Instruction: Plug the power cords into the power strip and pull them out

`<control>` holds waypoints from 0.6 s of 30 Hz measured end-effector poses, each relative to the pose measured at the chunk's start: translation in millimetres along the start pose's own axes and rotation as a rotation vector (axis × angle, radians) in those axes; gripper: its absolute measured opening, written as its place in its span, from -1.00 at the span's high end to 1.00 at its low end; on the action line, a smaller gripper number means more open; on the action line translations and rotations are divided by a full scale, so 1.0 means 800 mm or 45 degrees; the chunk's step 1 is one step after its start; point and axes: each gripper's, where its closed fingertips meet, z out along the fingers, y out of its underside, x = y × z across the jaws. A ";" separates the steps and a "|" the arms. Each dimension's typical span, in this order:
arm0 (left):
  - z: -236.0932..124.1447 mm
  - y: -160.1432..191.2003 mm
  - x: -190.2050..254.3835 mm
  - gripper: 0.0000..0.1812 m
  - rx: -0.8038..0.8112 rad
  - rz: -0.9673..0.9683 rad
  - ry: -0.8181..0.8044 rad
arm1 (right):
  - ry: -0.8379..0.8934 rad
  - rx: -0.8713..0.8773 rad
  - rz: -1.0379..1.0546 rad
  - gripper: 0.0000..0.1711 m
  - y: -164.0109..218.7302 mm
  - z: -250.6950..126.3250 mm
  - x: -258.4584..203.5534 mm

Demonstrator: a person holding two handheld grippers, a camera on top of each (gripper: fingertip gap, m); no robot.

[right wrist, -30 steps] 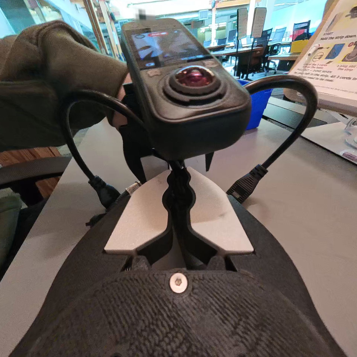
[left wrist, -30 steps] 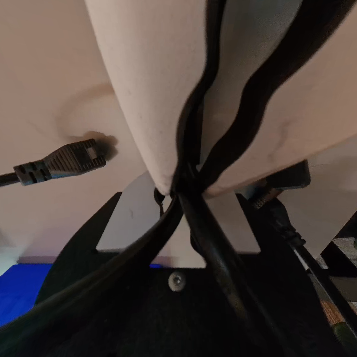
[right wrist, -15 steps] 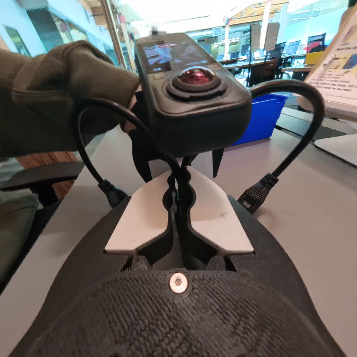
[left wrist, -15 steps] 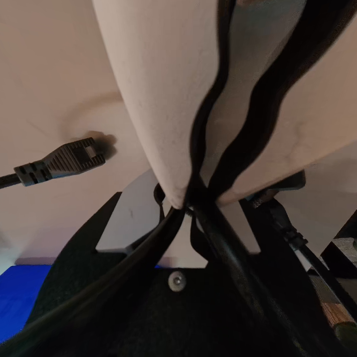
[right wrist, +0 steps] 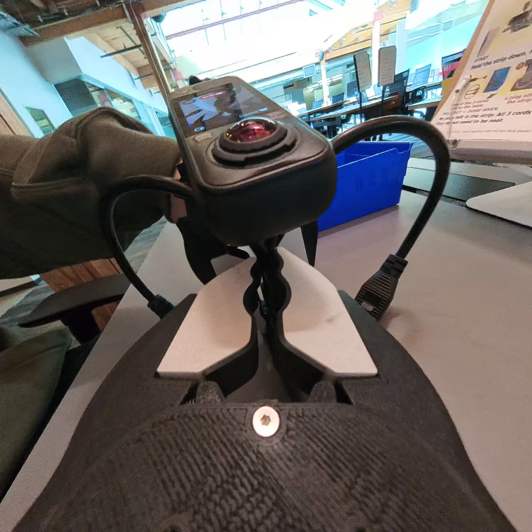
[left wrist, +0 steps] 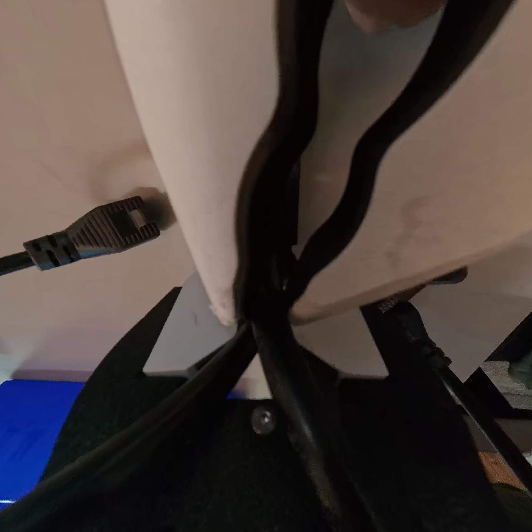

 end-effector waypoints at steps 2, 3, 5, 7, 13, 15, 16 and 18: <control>0.000 -0.001 -0.002 0.71 -0.002 -0.016 0.007 | 0.021 0.032 0.032 0.95 -0.001 -0.001 0.004; 0.001 -0.001 -0.002 0.72 -0.007 -0.011 0.007 | 0.021 0.029 0.022 0.95 0.000 -0.001 0.004; 0.001 -0.001 -0.002 0.72 -0.016 -0.003 0.007 | 0.036 0.023 0.016 0.95 -0.001 0.000 0.004; 0.001 -0.002 -0.003 0.72 -0.011 -0.018 0.014 | 0.037 0.009 -0.025 0.94 0.000 -0.002 0.008; 0.003 -0.003 -0.003 0.72 -0.071 0.021 0.000 | 0.023 -0.146 -0.296 0.90 0.012 -0.018 0.008; 0.003 -0.003 -0.003 0.72 -0.059 0.013 -0.003 | -0.006 -0.272 -0.368 0.83 0.029 -0.026 0.007; 0.003 -0.003 -0.003 0.72 -0.052 0.010 -0.003 | 0.010 -0.355 -0.383 0.78 0.040 -0.032 0.013; 0.003 -0.004 -0.003 0.73 -0.049 0.014 -0.004 | 0.050 -0.469 -0.398 0.69 0.059 -0.037 0.026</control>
